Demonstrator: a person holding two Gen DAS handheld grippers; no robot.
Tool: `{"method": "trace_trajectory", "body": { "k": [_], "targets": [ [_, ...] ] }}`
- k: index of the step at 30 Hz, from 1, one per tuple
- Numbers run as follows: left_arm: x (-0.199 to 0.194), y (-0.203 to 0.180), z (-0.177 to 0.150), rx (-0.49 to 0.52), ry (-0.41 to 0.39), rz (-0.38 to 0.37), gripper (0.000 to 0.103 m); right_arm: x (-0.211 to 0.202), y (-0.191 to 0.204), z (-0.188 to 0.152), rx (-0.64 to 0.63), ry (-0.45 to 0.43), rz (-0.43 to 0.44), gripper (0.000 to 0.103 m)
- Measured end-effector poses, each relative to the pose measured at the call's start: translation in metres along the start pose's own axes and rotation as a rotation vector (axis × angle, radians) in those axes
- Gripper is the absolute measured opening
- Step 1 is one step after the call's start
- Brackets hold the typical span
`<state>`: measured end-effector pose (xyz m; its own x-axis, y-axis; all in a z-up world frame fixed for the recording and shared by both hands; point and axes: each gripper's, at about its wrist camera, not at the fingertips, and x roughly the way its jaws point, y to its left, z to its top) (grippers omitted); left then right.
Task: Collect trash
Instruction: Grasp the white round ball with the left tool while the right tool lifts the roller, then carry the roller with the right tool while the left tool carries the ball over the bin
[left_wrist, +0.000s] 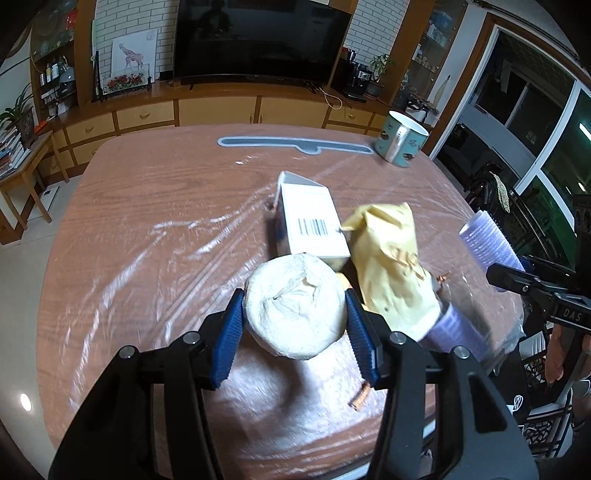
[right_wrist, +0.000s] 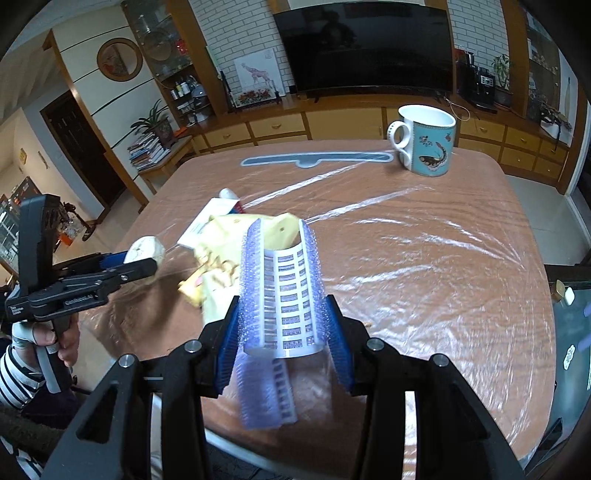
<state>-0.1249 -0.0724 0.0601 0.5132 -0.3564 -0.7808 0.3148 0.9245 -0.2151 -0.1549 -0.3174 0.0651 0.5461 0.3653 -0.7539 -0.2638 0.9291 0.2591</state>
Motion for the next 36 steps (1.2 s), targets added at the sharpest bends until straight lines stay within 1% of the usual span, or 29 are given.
{"method": "trace_trajectory", "body": {
  "k": [12, 21, 36],
  "targets": [
    [-0.016, -0.024, -0.029, 0.012, 0.005, -0.012, 0.054, -0.02, 0.016, -0.032, -0.003, 0.016, 0.073, 0.043],
    [-0.031, -0.039, -0.052, 0.033, 0.012, -0.022, 0.054, -0.032, 0.026, -0.057, -0.024, 0.04, 0.112, 0.043],
    [-0.043, -0.058, -0.081, 0.064, 0.042, -0.042, 0.054, -0.043, 0.034, -0.089, -0.053, 0.093, 0.143, 0.043]
  ]
}}
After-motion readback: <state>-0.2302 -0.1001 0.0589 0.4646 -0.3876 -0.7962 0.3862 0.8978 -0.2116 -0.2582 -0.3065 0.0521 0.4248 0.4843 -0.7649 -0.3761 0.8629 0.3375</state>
